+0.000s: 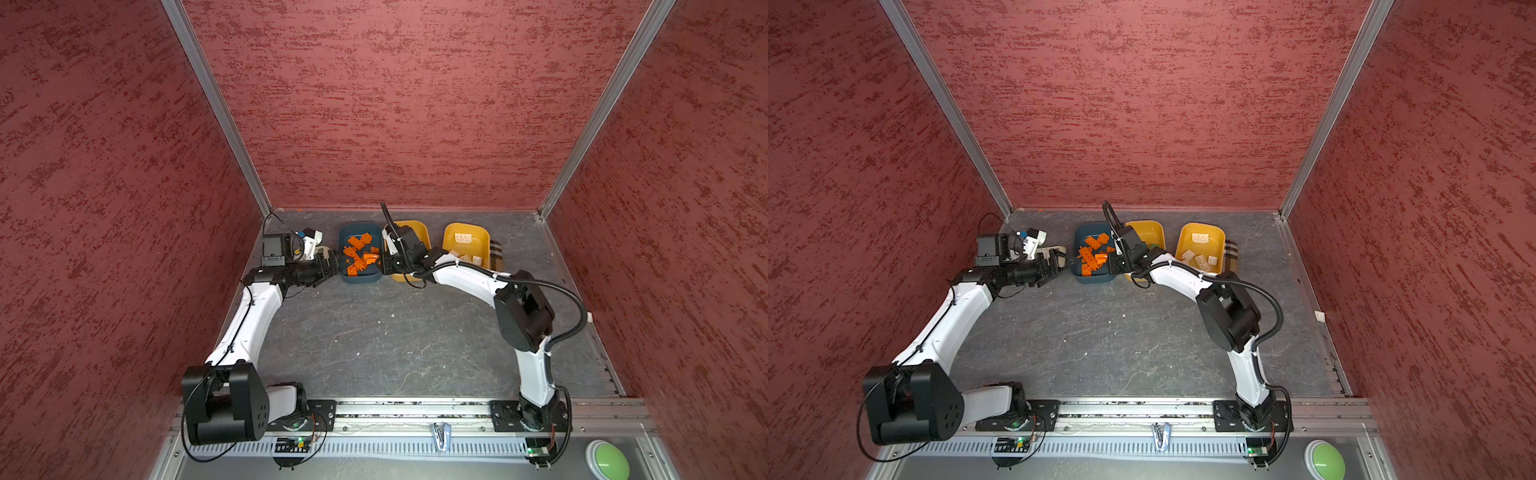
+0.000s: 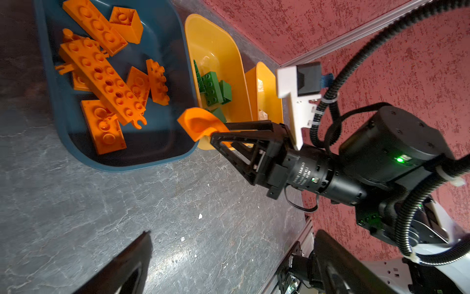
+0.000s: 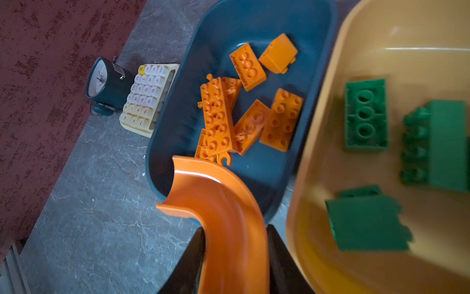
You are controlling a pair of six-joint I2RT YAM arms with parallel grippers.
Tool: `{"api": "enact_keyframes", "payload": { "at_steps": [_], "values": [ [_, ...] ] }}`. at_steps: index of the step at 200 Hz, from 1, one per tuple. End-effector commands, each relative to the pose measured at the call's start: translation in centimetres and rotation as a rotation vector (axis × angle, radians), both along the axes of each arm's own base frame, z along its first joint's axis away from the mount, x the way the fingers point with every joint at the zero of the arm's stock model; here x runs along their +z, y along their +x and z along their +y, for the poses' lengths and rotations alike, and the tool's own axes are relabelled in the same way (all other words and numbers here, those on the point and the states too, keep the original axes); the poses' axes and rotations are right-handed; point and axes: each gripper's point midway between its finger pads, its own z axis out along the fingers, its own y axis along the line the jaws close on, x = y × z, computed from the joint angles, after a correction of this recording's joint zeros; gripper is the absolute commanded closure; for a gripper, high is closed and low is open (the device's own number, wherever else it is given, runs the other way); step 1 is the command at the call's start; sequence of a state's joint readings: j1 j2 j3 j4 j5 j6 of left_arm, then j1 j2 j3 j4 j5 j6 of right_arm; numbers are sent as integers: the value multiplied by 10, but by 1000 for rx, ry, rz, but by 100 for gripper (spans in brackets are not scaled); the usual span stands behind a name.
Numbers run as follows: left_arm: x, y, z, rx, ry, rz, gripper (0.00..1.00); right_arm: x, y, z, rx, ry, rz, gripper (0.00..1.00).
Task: Sort the legos into containers by color
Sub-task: Place the lego in the container, then reset both arms
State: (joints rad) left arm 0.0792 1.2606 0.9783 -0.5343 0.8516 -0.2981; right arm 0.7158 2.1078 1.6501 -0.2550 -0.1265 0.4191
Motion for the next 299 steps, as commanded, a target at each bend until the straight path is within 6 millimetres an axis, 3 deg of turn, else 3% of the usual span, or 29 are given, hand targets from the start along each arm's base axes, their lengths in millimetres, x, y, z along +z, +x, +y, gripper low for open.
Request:
{"api": "enact_keyframes", "payload": {
  "at_steps": [1, 29, 46, 64, 84, 121, 146, 166, 188, 211, 218, 239, 266, 299],
  "values": [
    [-2, -1, 6, 24, 21, -13, 1, 15, 18, 20, 21, 42, -53, 61],
    [-8, 2, 12, 52, 53, -16, 1, 20, 27, 12, 6, -3, -81, 32],
    [-16, 6, 22, 101, 109, -18, 1, 33, 30, -14, -20, -12, -94, 26],
    [-24, 11, 36, 169, 178, -36, 1, 49, 28, -54, -45, -35, -127, 23],
    [-37, 15, 56, 266, 277, -52, 1, 61, 22, -111, -80, -80, -187, 15],
    [-68, 22, 99, 460, 505, -88, 1, 64, 20, -248, -272, -137, -253, 5],
    [-80, 32, 108, 522, 587, -159, 0, 53, 20, -339, -451, -154, -301, 1],
    [-81, 41, 112, 534, 645, -228, 1, 39, 13, -383, -536, -216, -363, 1],
    [-76, 45, 114, 519, 706, -331, 1, 32, 1, -410, -599, -238, -447, 1],
    [-89, 44, 119, 501, 715, -382, 0, 20, -8, -427, -650, -259, -532, 1],
    [-95, 45, 121, 497, 720, -389, 1, 22, -10, -427, -652, -245, -577, 1],
    [-101, 52, 122, 482, 716, -416, 1, 3, -8, -428, -651, -207, -572, 1],
    [-88, 60, 120, 471, 698, -534, 1, 9, -18, -431, -666, -187, -626, 1],
    [-91, 73, 120, 451, 656, -516, 1, 13, -27, -431, -676, -181, -673, 1]
  ]
}}
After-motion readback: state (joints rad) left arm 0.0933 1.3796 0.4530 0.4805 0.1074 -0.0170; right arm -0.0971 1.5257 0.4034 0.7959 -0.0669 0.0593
